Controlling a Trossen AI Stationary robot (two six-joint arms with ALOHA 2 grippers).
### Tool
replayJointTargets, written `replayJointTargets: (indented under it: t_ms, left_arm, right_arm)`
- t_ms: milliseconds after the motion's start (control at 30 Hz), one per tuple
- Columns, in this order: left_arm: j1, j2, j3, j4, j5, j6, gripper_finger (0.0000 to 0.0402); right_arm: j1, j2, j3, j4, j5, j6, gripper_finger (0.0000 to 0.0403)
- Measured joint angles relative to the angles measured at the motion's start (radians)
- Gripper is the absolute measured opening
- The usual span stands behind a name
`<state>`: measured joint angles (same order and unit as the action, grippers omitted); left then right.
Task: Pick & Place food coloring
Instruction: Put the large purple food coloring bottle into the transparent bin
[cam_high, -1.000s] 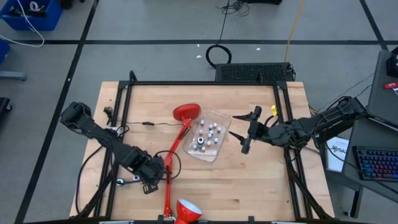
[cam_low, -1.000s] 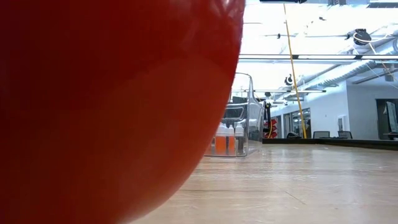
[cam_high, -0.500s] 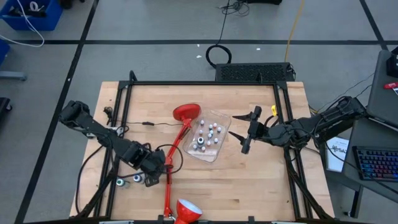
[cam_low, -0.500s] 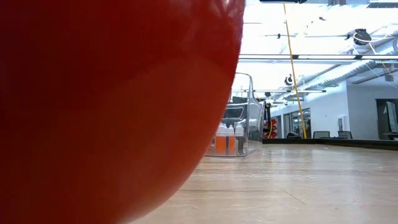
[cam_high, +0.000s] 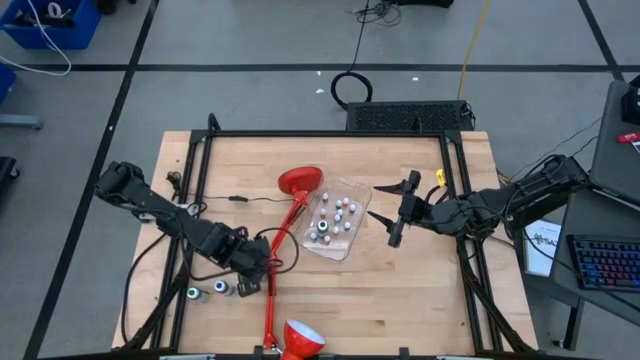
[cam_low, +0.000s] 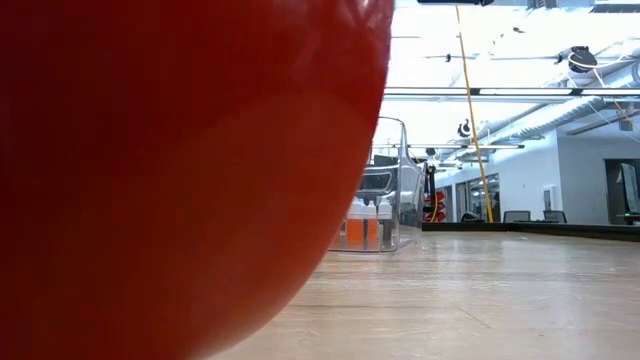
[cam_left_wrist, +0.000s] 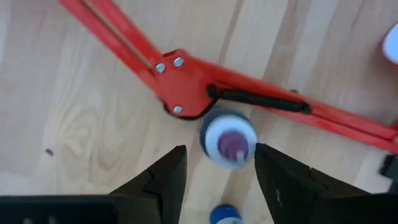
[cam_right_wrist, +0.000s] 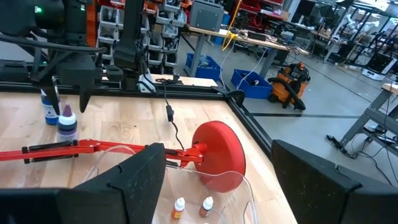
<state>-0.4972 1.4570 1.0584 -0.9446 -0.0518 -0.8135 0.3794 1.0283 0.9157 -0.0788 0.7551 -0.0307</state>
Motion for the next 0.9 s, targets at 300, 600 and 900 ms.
replayJointTargets:
  t_ms: [300,600,900]
  left_arm:
    - [-0.021,0.0,0.0,0.03,0.023,0.0,0.0214]
    - [-0.045,0.04,0.0,0.109,-0.002,0.027,0.0216]
    - [-0.045,0.048,-0.001,0.103,-0.001,0.037,0.0216]
  right_arm:
    - [0.0,0.0,0.0,0.0,0.0,0.001,0.0279]
    - [0.0,0.0,0.0,0.0,0.0,0.002,0.0279]
    - [0.0,0.0,0.0,0.0,0.0,0.011,0.0279]
